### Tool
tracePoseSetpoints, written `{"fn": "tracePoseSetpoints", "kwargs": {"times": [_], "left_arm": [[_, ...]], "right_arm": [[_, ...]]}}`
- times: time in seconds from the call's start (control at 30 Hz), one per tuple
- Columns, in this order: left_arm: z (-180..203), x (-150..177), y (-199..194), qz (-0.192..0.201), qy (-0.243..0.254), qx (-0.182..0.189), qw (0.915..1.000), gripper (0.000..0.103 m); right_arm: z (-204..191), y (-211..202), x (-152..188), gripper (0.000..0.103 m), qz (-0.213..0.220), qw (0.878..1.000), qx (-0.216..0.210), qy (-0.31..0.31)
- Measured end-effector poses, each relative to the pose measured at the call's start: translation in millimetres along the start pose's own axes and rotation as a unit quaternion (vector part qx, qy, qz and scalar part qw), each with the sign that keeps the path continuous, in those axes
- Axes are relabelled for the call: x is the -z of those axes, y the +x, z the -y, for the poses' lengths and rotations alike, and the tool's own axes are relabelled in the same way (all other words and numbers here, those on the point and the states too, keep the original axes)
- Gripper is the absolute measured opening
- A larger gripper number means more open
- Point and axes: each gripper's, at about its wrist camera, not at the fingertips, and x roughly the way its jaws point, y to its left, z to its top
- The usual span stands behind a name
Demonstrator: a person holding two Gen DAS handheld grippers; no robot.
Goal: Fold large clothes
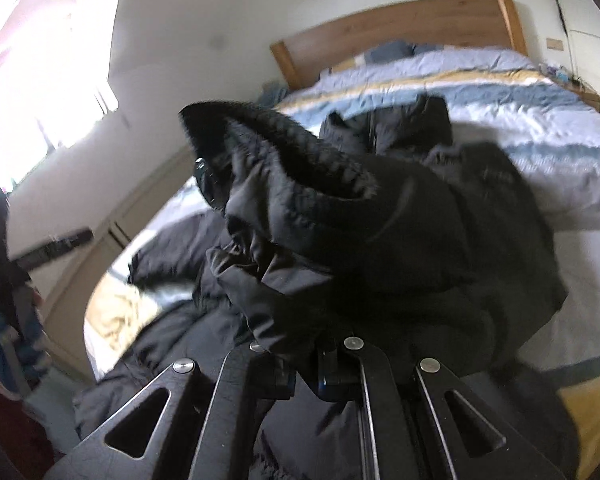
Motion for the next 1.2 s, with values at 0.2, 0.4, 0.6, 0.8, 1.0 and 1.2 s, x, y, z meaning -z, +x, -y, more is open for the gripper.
{"fn": "tracePoseSetpoints", "kwargs": {"times": [0.2, 0.4, 0.6, 0.8, 1.0, 1.2], "left_arm": [[-2, 5, -5, -0.003, -0.001, -0.003, 1.0, 0.083], [-1, 6, -10, -0.001, -0.007, -0.003, 1.0, 0.083], [10, 6, -22, 0.007, -0.003, 0.01, 0.9999, 0.083], [24, 7, -29, 0.008, 0.009, 0.01, 0.9999, 0.083], [46, 9, -29, -0.001, 0.021, 0.02, 0.9996, 0.083], [69, 8, -34, -0.006, 0.031, 0.019, 0.9993, 0.083]], "right_arm": [[-15, 33, 33, 0.009, -0.06, 0.998, 0.015, -0.026], [-20, 35, 61, 0.009, -0.094, 0.994, 0.033, -0.041], [-24, 40, 64, 0.01, -0.097, 0.993, 0.041, -0.052], [-33, 38, 68, 0.024, -0.088, 0.993, 0.05, -0.068], [-61, 24, 77, 0.068, -0.081, 0.991, 0.017, -0.106], [-86, 1, 80, 0.068, -0.066, 0.988, -0.039, -0.133]]}}
